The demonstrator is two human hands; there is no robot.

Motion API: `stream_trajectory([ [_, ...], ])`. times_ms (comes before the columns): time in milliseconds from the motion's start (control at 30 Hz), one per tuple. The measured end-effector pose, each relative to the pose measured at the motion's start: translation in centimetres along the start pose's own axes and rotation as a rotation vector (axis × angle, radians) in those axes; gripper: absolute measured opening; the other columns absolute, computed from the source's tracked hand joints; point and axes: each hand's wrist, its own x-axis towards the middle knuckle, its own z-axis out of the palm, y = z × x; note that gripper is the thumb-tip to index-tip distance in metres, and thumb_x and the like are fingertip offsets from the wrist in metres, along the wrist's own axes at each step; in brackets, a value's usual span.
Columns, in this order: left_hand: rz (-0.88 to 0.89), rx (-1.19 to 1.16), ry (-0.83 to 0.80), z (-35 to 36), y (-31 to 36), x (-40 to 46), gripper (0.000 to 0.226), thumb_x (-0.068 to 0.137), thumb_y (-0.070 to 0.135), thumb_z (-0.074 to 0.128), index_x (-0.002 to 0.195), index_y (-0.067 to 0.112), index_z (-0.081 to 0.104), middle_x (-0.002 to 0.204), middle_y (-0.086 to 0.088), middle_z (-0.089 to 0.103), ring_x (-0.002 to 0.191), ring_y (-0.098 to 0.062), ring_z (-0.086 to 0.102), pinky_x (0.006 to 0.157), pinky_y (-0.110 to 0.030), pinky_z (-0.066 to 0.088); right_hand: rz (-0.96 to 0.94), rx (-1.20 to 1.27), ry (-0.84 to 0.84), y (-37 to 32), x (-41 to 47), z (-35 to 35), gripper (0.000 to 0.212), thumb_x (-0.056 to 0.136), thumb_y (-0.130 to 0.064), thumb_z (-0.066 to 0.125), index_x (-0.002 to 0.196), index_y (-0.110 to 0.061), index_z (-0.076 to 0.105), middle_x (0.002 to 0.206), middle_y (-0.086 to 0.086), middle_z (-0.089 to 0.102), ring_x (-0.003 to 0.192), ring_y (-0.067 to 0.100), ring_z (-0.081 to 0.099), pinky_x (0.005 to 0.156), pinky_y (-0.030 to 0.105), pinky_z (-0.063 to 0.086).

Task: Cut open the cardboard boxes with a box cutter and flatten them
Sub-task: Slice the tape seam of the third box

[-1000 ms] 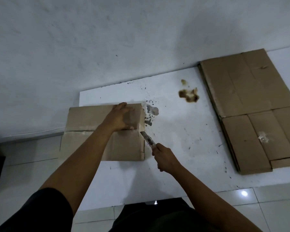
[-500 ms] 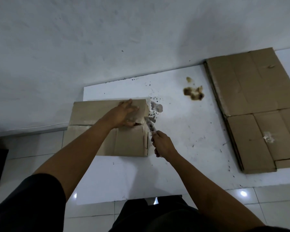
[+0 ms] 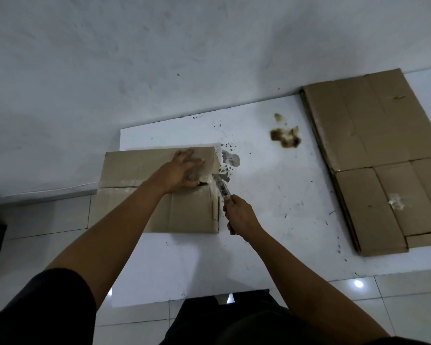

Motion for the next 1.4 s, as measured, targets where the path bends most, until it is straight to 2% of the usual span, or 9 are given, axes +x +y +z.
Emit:
stream_trajectory([
  [367,-0.006,-0.120,0.045,-0.2,-0.1,0.0,0.062,0.079,0.030,0.082,0.136,0.026,0.058,0.162,-0.009,0.023,0.146,-0.023,0.031,0.115,-0.028,0.029,-0.003,-0.103,-0.030,1.1,-1.5,0.3,0.034,0.106,-0.035,0.035,0.089,-0.010,0.052,0.077,0.009,0.057,0.052,0.021,0.054,0.046,0.027,0.045],
  [500,-0.040,-0.039,0.049,-0.4,0.2,-0.5,0.073,0.072,0.051,0.082,0.138,0.039,0.054,0.163,0.002,0.022,0.146,-0.019,0.029,0.112,-0.037,0.035,-0.021,-0.131,0.029,1.7,-1.5,-0.2,0.037,0.106,-0.039,0.034,0.094,-0.009,0.053,0.078,0.009,0.058,0.054,0.021,0.055,0.048,0.027,0.046],
  [600,-0.095,-0.006,-0.003,-1.3,0.7,-0.7,0.076,0.070,0.067,0.075,0.139,0.050,0.048,0.162,0.014,0.019,0.148,-0.013,0.020,0.113,-0.043,0.033,0.003,0.048,0.087,1.7,-1.5,-0.1,0.039,0.106,-0.041,0.033,0.105,-0.007,0.051,0.086,0.012,0.057,0.060,0.022,0.057,0.051,0.031,0.051],
  [700,-0.125,-0.037,-0.062,-2.3,0.4,-0.9,0.068,0.076,0.065,0.071,0.138,0.052,0.047,0.161,0.018,0.020,0.147,-0.010,0.022,0.112,-0.039,0.032,0.053,0.198,-0.008,0.9,-2.1,0.5,0.037,0.105,-0.045,0.038,0.116,-0.010,0.044,0.105,0.017,0.056,0.076,0.028,0.063,0.050,0.040,0.058],
  [800,-0.157,-0.077,-0.040,-3.0,-1.1,-1.3,0.077,0.070,0.066,0.077,0.138,0.053,0.045,0.158,0.017,0.028,0.143,-0.012,0.032,0.111,-0.036,0.035,0.085,0.125,-0.084,0.3,-2.5,1.7,0.040,0.100,-0.043,0.054,0.120,-0.013,0.036,0.111,0.016,0.055,0.084,0.031,0.067,0.054,0.051,0.060],
  [967,-0.349,0.008,-0.079,-4.3,-3.8,-2.5,0.106,0.061,0.075,0.076,0.151,0.046,0.027,0.165,0.008,0.013,0.151,-0.020,0.014,0.118,-0.057,0.022,0.018,-0.042,-0.057,1.0,-2.1,3.4,0.068,0.073,-0.036,0.087,0.112,-0.018,0.033,0.107,0.008,0.055,0.082,0.028,0.069,0.050,0.040,0.060],
  [1133,-0.504,0.128,-0.107,-5.2,-8.6,-4.5,0.118,0.060,0.087,0.065,0.155,0.043,0.010,0.166,0.004,0.006,0.153,-0.030,0.000,0.115,-0.064,0.014,0.022,0.060,0.066,1.2,-2.0,3.8,0.059,0.075,-0.016,0.086,0.107,-0.014,0.036,0.108,0.011,0.051,0.078,0.031,0.069,0.048,0.039,0.059],
  [1267,-0.523,0.178,-0.109,-6.4,-11.1,-5.8,0.117,0.058,0.092,0.058,0.154,0.044,0.011,0.160,-0.001,0.023,0.148,-0.029,0.020,0.110,-0.064,0.020,-0.062,0.217,0.283,0.1,-0.9,3.6,0.047,0.079,0.005,0.074,0.103,-0.013,0.039,0.110,0.015,0.050,0.088,0.037,0.067,0.049,0.035,0.059],
  [1400,-0.573,0.108,-0.033,-5.9,-12.4,-7.3,0.112,0.056,0.096,0.055,0.149,0.048,0.015,0.146,-0.010,0.037,0.132,-0.035,0.045,0.107,-0.062,0.028,-0.169,0.286,0.384,-2.7,0.6,3.6,0.043,0.081,0.007,0.071,0.102,-0.013,0.040,0.108,0.012,0.046,0.095,0.035,0.062,0.055,0.033,0.060],
])
